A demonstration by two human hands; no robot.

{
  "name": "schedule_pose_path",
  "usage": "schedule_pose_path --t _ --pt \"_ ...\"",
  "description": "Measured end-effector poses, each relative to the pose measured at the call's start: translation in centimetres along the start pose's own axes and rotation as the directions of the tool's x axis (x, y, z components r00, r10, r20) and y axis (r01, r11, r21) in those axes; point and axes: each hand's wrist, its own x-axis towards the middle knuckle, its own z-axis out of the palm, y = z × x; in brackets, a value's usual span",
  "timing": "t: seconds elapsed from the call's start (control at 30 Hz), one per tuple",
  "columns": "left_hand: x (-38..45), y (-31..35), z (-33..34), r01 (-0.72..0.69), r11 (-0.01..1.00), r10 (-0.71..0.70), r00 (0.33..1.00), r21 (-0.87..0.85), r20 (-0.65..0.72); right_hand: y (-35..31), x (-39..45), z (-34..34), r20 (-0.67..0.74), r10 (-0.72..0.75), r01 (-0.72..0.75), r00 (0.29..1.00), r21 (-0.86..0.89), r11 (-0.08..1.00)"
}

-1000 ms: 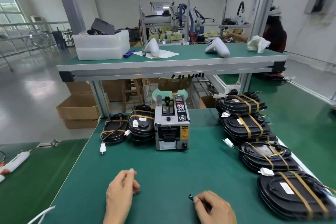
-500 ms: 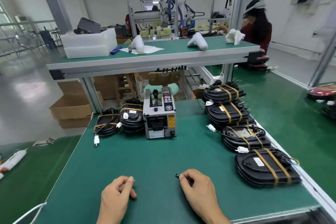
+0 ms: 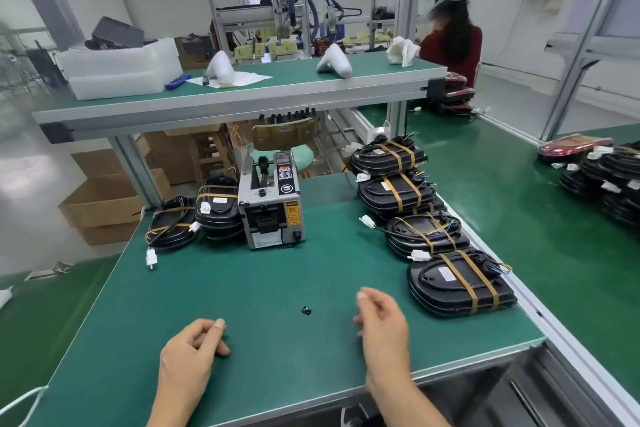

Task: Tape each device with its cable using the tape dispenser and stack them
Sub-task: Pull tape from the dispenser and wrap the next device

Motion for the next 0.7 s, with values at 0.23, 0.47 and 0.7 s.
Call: schedule_pose_path --t 0.23,0.47,0.7 --pt "-0.2 0.1 -0.3 -0.016 0.998 0.021 0.997 -0.061 0.068 -3.1 0.5 -6.1 -0.131 0.398 -0.289 0.908 0.491 0.822" --pt "-0.5 0.2 -0.6 0.012 0.998 -0.005 0.994 -0.065 0.112 -6.3 3.8 -6.6 -0.119 0.550 -0.391 0.826 0.582 0.713" --pt "-0.5 0.5 -0.7 -0.008 0.996 0.017 0.994 -0.086 0.104 -6.3 5.1 -8.0 -0.025 0.557 -0.455 0.830 0.546 0.703"
